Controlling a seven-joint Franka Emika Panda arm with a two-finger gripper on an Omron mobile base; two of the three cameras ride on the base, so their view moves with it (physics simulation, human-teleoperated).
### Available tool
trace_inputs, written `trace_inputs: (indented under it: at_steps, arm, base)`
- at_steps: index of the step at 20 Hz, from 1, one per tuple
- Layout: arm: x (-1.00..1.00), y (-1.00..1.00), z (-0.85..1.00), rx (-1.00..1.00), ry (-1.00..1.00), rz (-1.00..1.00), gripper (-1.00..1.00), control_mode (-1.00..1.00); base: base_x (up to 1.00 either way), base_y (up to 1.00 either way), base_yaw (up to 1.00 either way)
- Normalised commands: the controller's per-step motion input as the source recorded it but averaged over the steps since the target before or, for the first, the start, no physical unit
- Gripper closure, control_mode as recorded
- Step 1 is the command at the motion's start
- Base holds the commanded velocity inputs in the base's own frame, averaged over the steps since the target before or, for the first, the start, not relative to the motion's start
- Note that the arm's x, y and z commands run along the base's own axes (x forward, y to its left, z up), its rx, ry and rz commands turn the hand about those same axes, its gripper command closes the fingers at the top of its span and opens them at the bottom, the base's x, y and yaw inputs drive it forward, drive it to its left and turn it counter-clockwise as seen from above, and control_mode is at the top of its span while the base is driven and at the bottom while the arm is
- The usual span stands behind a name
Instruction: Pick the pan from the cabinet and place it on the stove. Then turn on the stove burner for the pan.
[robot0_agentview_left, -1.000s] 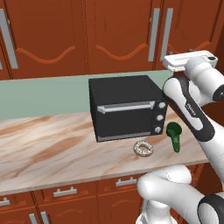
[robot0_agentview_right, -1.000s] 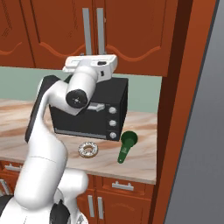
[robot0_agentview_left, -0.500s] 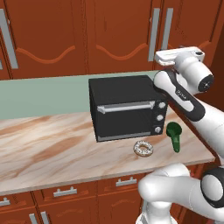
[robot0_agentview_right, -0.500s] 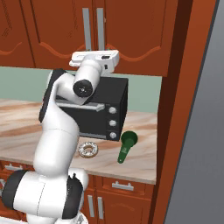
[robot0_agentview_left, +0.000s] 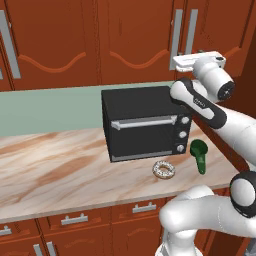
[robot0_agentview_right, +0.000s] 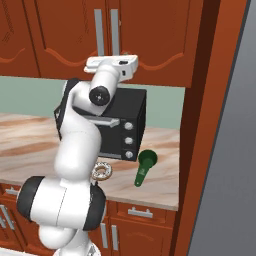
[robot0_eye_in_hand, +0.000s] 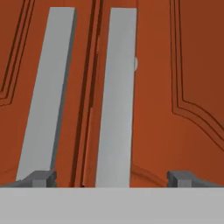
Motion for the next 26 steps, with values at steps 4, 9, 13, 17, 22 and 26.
trace_inputs:
  at_steps: [4,9,13,17,22,26]
  arm:
    - [0.32,-0.03,0.0,0.0,0.03,0.03,-1.0,-1.0]
    - [0.34,-0.01,0.0,0.0,0.05,0.04,-1.0,-1.0]
    - [0.37,0.0,0.0,-0.01,0.08,0.04,-1.0,-1.0]
    - [0.36,0.05,-0.05,-0.01,0.05,0.04,1.0,-1.0]
    - [0.08,0.23,-0.06,-0.03,0.0,0.0,1.0,-1.0]
    - [-0.03,0.15,-0.03,-0.05,0.0,0.0,1.0,-1.0]
  base:
    - [0.0,0.0,0.0]
    - [0.0,0.0,0.0]
    - [0.0,0.0,0.0]
    - [0.0,0.0,0.0]
    - [0.0,0.0,0.0]
    - [0.0,0.0,0.0]
